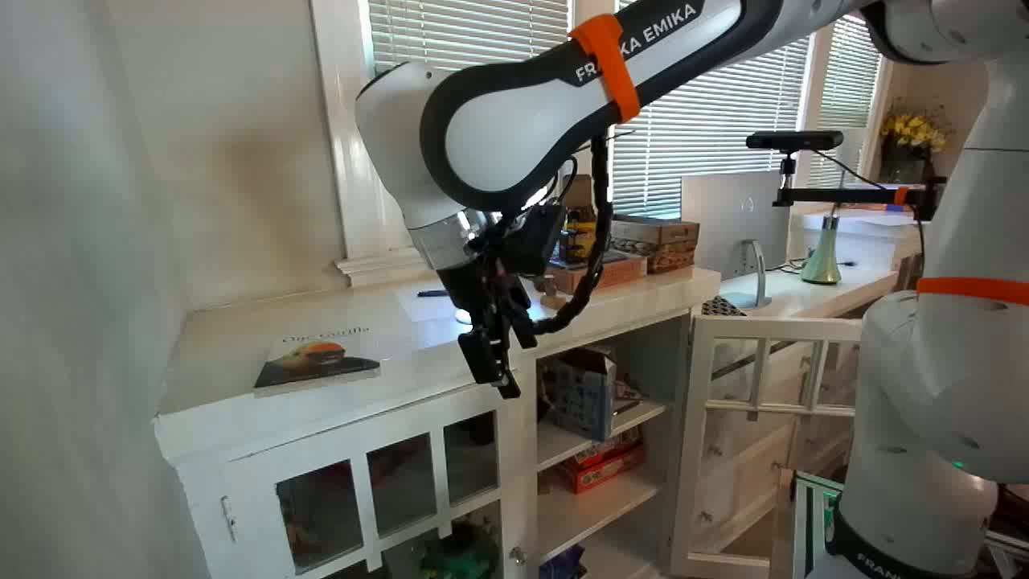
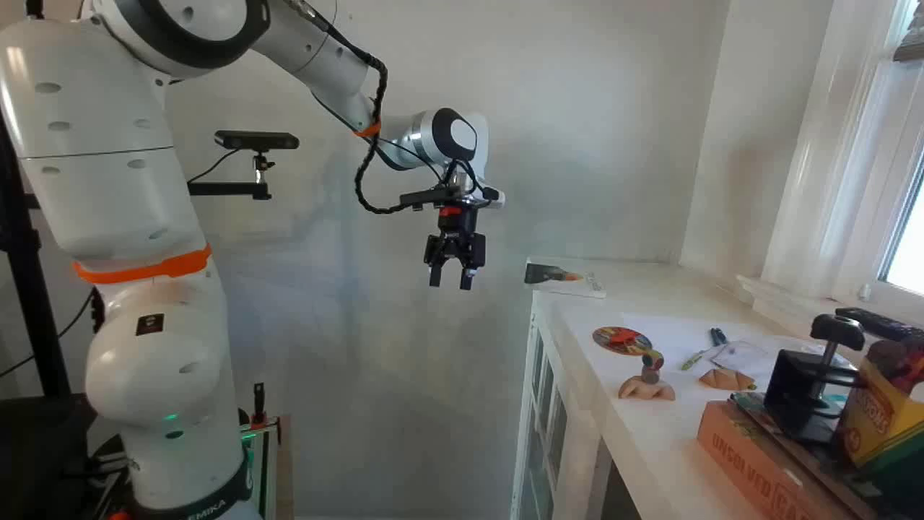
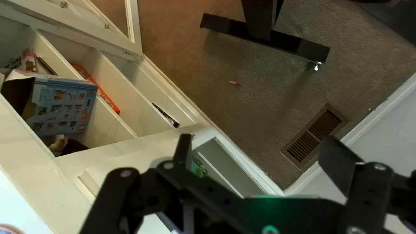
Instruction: Rotate the pointer on the wheel to the right.
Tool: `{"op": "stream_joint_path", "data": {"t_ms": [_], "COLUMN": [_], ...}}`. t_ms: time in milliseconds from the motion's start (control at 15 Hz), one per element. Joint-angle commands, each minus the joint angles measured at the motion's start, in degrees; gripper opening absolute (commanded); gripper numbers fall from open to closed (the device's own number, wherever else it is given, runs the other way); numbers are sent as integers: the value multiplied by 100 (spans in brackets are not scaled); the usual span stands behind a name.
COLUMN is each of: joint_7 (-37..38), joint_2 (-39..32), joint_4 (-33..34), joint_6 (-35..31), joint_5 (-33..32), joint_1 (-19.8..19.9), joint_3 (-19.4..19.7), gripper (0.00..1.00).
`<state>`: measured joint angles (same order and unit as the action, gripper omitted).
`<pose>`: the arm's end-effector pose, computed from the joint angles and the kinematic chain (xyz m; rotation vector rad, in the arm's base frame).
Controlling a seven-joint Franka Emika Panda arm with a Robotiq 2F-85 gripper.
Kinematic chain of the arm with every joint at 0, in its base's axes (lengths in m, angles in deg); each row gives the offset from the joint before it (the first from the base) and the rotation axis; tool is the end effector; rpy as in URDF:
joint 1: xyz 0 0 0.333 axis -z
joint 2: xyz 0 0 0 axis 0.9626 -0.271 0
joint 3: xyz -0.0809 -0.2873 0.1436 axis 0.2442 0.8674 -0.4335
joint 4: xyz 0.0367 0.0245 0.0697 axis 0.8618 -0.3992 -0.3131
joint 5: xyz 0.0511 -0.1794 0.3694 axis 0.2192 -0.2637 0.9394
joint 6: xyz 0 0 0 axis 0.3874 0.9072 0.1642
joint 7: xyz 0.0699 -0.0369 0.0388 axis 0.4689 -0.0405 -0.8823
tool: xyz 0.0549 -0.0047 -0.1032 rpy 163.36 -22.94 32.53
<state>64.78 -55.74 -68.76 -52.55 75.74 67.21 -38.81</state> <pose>0.4439 0.1961 0.4394 2.7926 0.4257 -0.3395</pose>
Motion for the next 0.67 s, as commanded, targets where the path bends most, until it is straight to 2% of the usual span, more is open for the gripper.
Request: {"op": "stream_joint_path", "data": {"t_ms": [0, 333, 600], "joint_7": [24, 24, 11], "joint_2": [-14, -14, -82], "joint_4": [12, 12, 567], "joint_6": [16, 16, 168], "joint_5": [-22, -22, 52], "joint_1": [-183, -183, 31], "joint_3": [171, 171, 578], "gripper": [100, 100, 100]}}
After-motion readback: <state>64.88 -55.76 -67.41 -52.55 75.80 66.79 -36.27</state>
